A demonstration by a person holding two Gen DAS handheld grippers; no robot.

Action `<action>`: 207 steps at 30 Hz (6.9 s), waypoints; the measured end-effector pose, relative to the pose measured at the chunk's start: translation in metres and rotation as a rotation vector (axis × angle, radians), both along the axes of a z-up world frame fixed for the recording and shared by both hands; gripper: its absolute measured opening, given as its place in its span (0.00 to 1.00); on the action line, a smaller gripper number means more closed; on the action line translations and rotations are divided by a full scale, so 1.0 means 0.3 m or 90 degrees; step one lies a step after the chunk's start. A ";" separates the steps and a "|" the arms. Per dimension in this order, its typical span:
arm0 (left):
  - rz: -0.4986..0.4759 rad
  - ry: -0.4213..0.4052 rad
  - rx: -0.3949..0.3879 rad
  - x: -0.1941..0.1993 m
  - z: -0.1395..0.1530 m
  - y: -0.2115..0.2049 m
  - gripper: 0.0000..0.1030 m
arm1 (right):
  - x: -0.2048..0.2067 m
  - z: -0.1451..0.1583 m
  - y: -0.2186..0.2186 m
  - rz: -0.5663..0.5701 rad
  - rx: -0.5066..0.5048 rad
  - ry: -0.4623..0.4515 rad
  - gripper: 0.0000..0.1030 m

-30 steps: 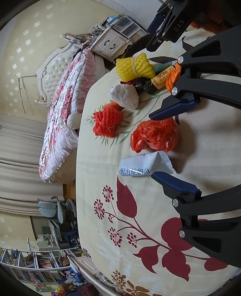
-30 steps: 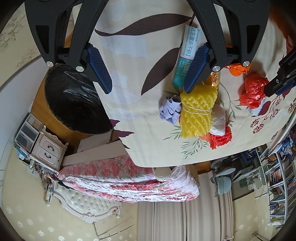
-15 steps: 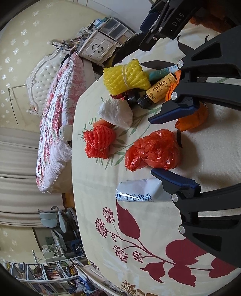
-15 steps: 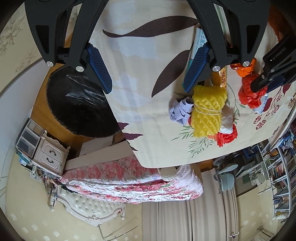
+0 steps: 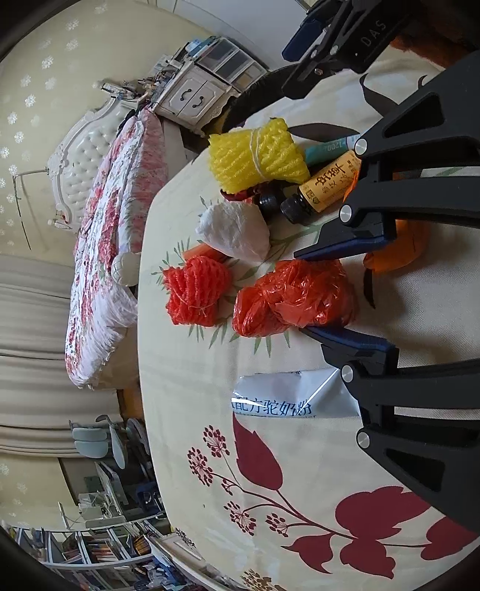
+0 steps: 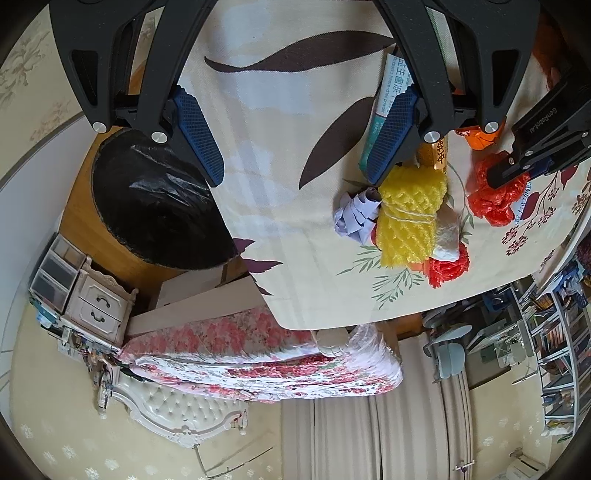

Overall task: Collect trash
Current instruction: 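Lift the red bag with the left tool while the right tool grasps the yellow foam net, then carry both items over the black bin and open both tools to drop them, then move both open tools back over the trash pile on the bed, then grasp the orange plastic bag with the left tool while the right tool grasps the teal toothpaste tube, then carry the orange bag and toothpaste tube over the black bin and release both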

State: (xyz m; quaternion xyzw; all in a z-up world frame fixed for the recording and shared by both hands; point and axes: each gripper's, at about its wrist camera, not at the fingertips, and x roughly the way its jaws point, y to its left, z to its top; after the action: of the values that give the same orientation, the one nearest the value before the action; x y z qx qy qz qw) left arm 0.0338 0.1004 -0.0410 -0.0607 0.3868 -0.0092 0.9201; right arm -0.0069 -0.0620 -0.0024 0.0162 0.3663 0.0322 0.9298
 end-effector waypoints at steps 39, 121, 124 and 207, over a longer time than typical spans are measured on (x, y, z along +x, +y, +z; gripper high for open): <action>0.051 -0.074 -0.019 -0.066 0.108 0.169 0.35 | 0.068 0.059 0.225 0.120 0.004 -0.010 0.35; -0.098 -0.095 0.048 0.078 0.122 -0.388 0.82 | -0.018 0.025 -0.356 -0.128 0.033 -0.026 0.85; -0.081 -0.098 0.053 0.027 0.117 -0.331 0.82 | -0.060 0.009 -0.297 -0.109 0.034 -0.019 0.85; -0.042 -0.116 0.035 -0.154 0.103 -0.082 0.57 | -0.153 0.077 -0.026 0.057 0.032 -0.018 0.14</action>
State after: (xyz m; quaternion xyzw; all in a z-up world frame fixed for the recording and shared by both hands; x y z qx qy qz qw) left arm -0.0125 0.0758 -0.0102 -0.0212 0.3035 -0.0344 0.9520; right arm -0.0528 -0.0697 0.0208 0.0230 0.3526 0.0830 0.9318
